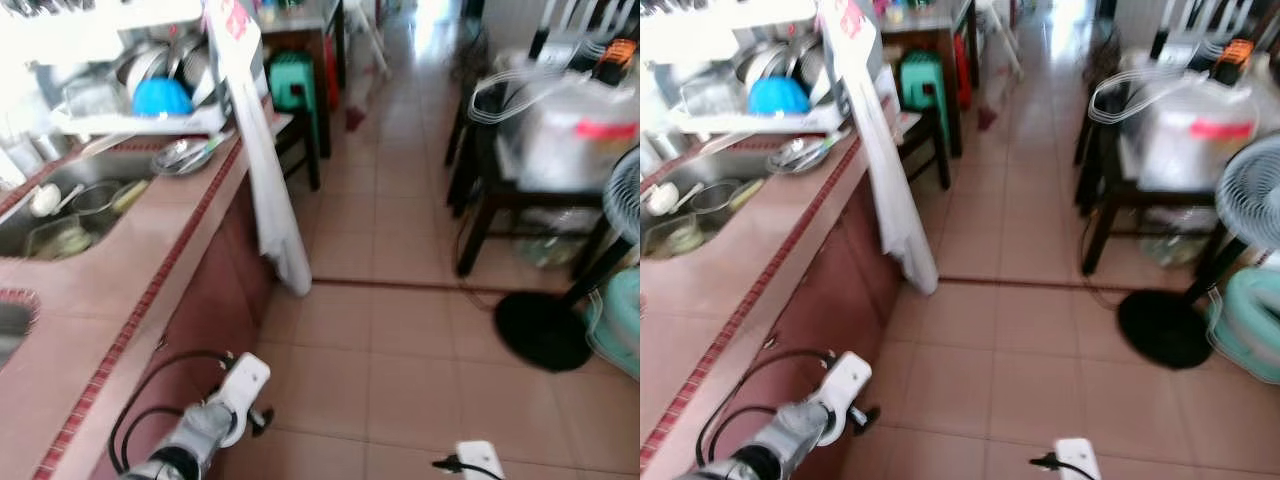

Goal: Kitchen organization

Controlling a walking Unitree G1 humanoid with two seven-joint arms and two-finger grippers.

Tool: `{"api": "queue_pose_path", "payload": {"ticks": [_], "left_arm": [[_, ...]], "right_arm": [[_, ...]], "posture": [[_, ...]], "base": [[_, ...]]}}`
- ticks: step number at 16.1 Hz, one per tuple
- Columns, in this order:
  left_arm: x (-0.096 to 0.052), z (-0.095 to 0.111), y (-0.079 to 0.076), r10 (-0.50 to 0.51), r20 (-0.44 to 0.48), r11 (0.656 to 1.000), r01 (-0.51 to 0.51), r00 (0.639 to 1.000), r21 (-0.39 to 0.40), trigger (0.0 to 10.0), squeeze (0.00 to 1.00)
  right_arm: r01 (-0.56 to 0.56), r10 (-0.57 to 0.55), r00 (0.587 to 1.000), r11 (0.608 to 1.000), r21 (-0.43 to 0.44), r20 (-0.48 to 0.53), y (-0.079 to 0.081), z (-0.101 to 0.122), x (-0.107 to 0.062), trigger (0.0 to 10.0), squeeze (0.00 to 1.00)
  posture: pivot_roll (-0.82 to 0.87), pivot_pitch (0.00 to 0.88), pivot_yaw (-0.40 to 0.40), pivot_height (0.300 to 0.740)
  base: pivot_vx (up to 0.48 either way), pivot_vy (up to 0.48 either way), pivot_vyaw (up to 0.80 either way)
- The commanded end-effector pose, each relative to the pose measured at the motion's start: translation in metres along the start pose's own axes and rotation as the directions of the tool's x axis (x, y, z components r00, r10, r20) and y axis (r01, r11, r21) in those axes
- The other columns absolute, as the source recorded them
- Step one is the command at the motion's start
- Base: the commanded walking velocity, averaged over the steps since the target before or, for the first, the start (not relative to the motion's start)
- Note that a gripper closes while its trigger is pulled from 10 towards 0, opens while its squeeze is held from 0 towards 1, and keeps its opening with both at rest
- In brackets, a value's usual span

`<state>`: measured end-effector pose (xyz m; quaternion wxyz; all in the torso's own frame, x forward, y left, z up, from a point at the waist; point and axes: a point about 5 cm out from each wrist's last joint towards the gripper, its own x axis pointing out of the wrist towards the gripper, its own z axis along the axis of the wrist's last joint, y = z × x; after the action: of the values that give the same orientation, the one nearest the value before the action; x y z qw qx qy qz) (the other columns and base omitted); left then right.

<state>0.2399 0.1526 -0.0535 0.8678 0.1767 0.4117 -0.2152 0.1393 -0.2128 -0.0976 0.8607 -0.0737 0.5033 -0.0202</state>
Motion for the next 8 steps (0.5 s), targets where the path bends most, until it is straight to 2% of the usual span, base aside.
{"api": "queue_pose_path", "payload": {"ticks": [1,4,8], "left_arm": [[-0.005,-0.010,0.014,0.036,-0.030,0.999,-0.035,0.999,0.017,10.0,0.00],[-0.004,-0.005,0.014,0.033,-0.019,0.999,-0.033,0.999,0.029,10.0,0.00],[-0.001,0.014,0.014,0.032,0.017,0.999,-0.032,0.999,0.030,10.0,0.00]], "right_arm": [[-0.042,0.042,0.999,0.999,0.003,0.019,0.016,0.007,0.002,10.0,0.00],[-0.038,0.038,0.999,0.999,0.007,0.023,0.015,0.009,0.002,10.0,0.00],[-0.026,0.025,0.999,0.999,0.023,0.029,0.011,0.013,0.003,10.0,0.00]], "posture": [[0.05,0.024,0.083,0.740],[0.05,0.024,0.082,0.740],[0.05,0.023,0.084,0.740]], "base": [[0.270,0.000,0.00],[0.268,0.000,0.00],[0.275,0.000,0.00]]}}
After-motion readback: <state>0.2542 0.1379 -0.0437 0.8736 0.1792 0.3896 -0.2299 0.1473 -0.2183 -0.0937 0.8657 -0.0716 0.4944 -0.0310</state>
